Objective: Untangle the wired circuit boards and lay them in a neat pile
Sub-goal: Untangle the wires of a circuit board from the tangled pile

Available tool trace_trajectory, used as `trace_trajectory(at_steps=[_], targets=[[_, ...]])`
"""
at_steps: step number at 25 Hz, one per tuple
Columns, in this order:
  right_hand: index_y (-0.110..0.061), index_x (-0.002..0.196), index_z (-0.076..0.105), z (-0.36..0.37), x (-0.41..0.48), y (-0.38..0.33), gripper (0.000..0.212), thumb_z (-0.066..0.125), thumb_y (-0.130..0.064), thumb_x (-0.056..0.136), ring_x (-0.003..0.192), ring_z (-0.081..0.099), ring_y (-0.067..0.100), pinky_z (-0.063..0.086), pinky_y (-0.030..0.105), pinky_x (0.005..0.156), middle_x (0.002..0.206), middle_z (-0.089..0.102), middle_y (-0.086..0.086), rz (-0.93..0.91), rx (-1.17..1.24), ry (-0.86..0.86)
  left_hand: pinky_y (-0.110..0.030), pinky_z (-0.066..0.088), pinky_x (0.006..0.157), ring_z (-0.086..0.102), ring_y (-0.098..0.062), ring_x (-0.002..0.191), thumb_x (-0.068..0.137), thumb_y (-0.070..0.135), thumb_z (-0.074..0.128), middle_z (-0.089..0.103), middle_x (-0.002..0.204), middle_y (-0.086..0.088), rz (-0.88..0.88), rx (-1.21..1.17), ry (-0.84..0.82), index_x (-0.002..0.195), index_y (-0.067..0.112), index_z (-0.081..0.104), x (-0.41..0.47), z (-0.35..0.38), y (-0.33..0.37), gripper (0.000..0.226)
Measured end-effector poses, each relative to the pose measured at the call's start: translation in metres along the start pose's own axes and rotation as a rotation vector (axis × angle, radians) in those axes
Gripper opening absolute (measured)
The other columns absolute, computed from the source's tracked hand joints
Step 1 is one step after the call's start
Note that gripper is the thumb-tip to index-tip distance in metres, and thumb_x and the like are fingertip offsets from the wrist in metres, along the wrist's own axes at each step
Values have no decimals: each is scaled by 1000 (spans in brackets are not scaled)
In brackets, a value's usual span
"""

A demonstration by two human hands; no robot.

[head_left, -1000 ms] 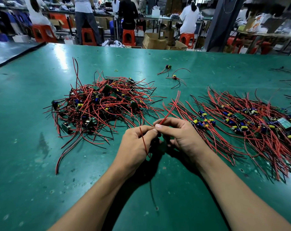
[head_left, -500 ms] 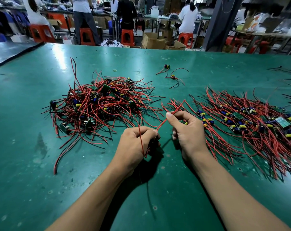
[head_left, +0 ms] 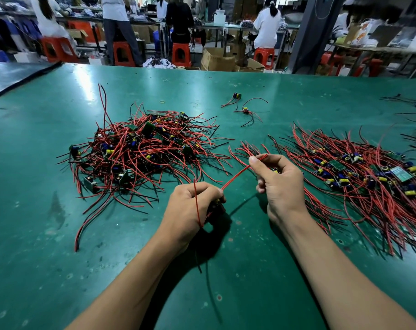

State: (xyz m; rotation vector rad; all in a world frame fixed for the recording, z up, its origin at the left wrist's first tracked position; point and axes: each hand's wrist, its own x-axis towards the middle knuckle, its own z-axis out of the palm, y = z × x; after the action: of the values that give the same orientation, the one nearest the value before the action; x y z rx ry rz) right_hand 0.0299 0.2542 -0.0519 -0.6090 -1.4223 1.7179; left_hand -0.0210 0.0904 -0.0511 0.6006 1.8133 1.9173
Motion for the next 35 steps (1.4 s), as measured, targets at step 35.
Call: trace_trajectory(at_steps=[35], targets=[[-15, 94, 75, 0, -17, 1, 6, 71, -14, 90, 52, 56, 4, 44, 23, 52, 79, 72, 1, -51, -561, -428, -29, 58, 59, 67, -17, 65, 91, 11, 64, 76, 88, -13, 3, -245, 94, 100, 9, 71, 6, -5, 1, 11]])
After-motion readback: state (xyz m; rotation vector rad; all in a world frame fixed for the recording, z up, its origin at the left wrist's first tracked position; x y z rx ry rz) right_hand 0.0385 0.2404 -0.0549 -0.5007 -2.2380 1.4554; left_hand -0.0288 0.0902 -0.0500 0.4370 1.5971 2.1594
